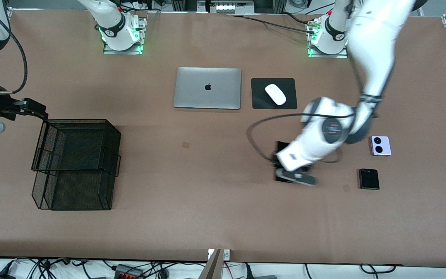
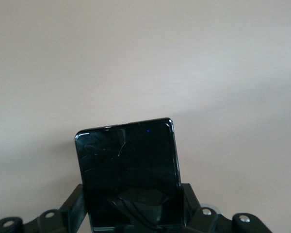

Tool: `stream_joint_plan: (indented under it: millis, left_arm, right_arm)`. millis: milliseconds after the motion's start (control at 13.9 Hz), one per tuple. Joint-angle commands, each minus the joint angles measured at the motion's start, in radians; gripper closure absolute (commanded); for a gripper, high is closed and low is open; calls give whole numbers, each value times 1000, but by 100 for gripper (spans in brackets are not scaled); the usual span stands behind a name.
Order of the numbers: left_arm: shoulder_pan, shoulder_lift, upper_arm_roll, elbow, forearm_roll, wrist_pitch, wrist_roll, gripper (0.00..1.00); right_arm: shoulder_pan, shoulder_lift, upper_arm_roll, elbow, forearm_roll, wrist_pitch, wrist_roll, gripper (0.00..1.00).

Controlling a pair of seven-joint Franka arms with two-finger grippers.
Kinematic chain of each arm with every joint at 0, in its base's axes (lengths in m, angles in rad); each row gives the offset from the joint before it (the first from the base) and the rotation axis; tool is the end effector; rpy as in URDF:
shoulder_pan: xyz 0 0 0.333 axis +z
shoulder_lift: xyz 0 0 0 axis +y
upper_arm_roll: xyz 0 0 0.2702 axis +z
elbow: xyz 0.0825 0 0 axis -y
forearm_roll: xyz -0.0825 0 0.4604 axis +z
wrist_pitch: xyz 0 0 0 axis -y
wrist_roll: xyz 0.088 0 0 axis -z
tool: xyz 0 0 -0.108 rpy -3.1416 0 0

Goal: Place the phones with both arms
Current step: 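Carry the slab phone to mid-table and release it with the left gripper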

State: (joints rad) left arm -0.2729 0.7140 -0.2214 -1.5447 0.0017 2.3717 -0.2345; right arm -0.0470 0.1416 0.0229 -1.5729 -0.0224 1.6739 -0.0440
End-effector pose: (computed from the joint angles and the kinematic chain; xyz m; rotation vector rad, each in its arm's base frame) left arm 0.6671 -0.3417 0.1681 2.9489 -0.2944 0.1050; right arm 0.6706 -0.0190 0.4931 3.1231 0.0351 -0.0643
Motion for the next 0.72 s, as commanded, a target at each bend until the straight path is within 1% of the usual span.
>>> stream_joint_plan:
  millis: [0, 72, 215, 431, 574, 646]
  left_arm:
    - [-96, 139, 13, 164, 12, -11, -142, 62]
    - [-138, 165, 19, 188, 14, 3, -184, 62]
    - [-176, 214, 20, 236, 12, 38, -253, 62]
    - [-225, 234, 20, 236, 12, 61, -321, 62]
    - [-261, 266, 20, 229, 15, 163, -396, 62]
    - [-267, 275, 20, 229, 15, 199, -423, 62]
  right_arm:
    - [-8, 15, 6, 19, -5, -14, -8, 0]
    - [-4, 30, 8, 20, -7, -14, -1, 0]
    - [-4, 38, 12, 17, -4, -4, -13, 0]
    - [9, 75, 17, 22, 1, 0, -14, 0]
    - [27, 91, 15, 21, 63, 1, -13, 0]
    - [33, 95, 15, 21, 68, 10, -10, 0]
